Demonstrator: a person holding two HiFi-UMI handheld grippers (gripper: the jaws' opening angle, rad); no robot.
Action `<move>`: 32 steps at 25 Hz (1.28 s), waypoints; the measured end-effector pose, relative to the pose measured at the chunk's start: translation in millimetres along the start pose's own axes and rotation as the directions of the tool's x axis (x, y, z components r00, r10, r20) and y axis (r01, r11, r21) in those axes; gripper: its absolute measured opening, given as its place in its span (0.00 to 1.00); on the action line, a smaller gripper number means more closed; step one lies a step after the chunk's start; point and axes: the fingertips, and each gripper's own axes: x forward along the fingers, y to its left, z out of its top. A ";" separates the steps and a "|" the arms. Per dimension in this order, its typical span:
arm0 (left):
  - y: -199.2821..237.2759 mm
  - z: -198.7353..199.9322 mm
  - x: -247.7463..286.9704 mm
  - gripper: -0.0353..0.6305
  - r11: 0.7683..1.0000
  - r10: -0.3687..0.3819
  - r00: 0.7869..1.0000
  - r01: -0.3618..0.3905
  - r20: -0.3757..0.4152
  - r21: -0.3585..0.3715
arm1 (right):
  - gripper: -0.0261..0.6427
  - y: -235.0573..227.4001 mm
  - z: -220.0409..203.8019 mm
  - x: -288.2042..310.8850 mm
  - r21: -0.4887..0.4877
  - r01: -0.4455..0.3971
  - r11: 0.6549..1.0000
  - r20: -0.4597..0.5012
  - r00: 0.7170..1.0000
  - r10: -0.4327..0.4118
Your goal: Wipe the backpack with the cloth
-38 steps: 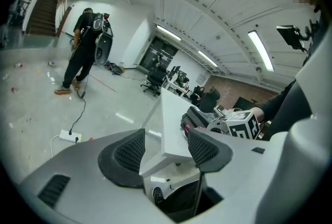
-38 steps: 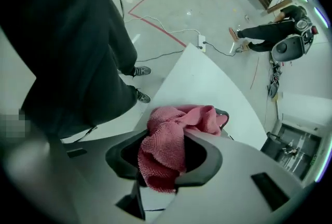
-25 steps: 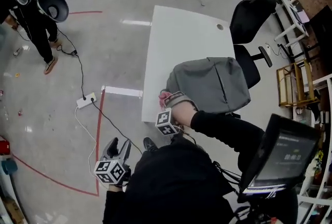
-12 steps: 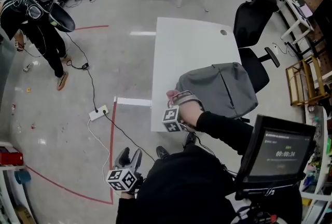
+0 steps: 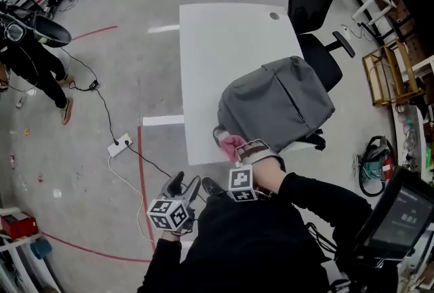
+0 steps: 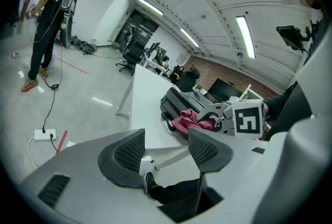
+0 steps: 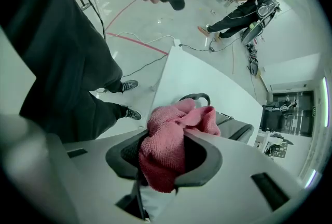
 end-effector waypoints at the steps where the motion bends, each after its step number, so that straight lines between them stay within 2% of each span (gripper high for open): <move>1: -3.7 4.6 6.0 0.46 1.000 -0.011 1.000 0.011 -0.012 0.016 | 0.26 4.8 -2.6 -2.4 0.009 0.003 1.000 0.009 1.000 -0.004; 5: -27.5 26.5 18.3 0.46 0.997 -0.028 0.999 0.030 -0.023 0.075 | 0.26 24.7 -4.9 -14.3 0.077 -0.007 0.997 0.094 0.996 0.000; 8: -50.1 30.7 22.4 0.46 0.986 -0.018 0.999 0.024 -0.037 0.167 | 0.26 30.8 -4.4 -23.3 0.215 -0.042 0.976 0.215 0.977 -0.006; 11: -87.1 26.4 48.8 0.46 0.954 -0.006 0.998 0.024 -0.060 0.299 | 0.25 36.3 -26.3 -37.8 0.393 -0.104 0.914 0.351 0.935 -0.044; 13: -109.9 24.4 70.1 0.46 0.910 0.035 0.997 -0.001 -0.075 0.414 | 0.25 45.2 -42.6 -45.0 0.484 -0.172 0.858 0.450 0.890 -0.075; 14: -116.5 21.6 79.7 0.46 0.875 0.071 0.994 -0.020 -0.088 0.484 | 0.25 50.5 -48.2 -47.2 0.515 -0.215 0.830 0.499 0.862 -0.086; 16: -122.9 10.1 103.0 0.46 0.788 0.142 0.982 -0.036 -0.125 0.615 | 0.25 62.3 -62.8 -48.6 0.558 -0.305 0.772 0.572 0.815 -0.091; 18: -124.3 -6.7 127.2 0.46 0.710 0.194 0.965 -0.014 -0.176 0.704 | 0.25 78.5 -79.7 -42.6 0.592 -0.377 0.712 0.610 0.787 -0.090; 20: -118.4 -22.7 142.7 0.46 0.639 0.248 0.941 0.020 -0.231 0.769 | 0.25 92.3 -94.0 -40.4 0.614 -0.413 0.672 0.626 0.774 -0.097; 23: -102.0 -40.2 162.5 0.46 0.542 0.338 0.893 0.075 -0.298 0.837 | 0.25 107.7 -122.6 -37.2 0.648 -0.411 0.641 0.610 0.785 -0.113; 25: -92.3 -49.5 177.8 0.46 0.491 0.387 0.859 0.118 -0.337 0.863 | 0.25 116.7 -150.5 -30.9 0.677 -0.391 0.623 0.580 0.805 -0.125; 27: -82.5 -58.2 189.8 0.46 0.423 0.438 0.820 0.174 -0.369 0.889 | 0.25 127.6 -181.3 -23.6 0.714 -0.365 0.597 0.540 0.830 -0.139; 28: -77.0 -61.3 193.4 0.46 0.378 0.467 0.798 0.207 -0.380 0.902 | 0.25 133.4 -196.6 -21.2 0.733 -0.352 0.582 0.520 0.842 -0.146; 30: -67.1 -59.5 195.3 0.42 0.274 0.523 0.760 0.279 -0.386 0.921 | 0.25 143.5 -224.1 -18.9 0.771 -0.339 0.540 0.487 0.859 -0.157; 32: -60.8 -48.6 192.1 0.41 0.152 0.566 0.733 0.356 -0.377 0.922 | 0.25 150.6 -244.9 -17.8 0.809 -0.339 0.481 0.465 0.869 -0.170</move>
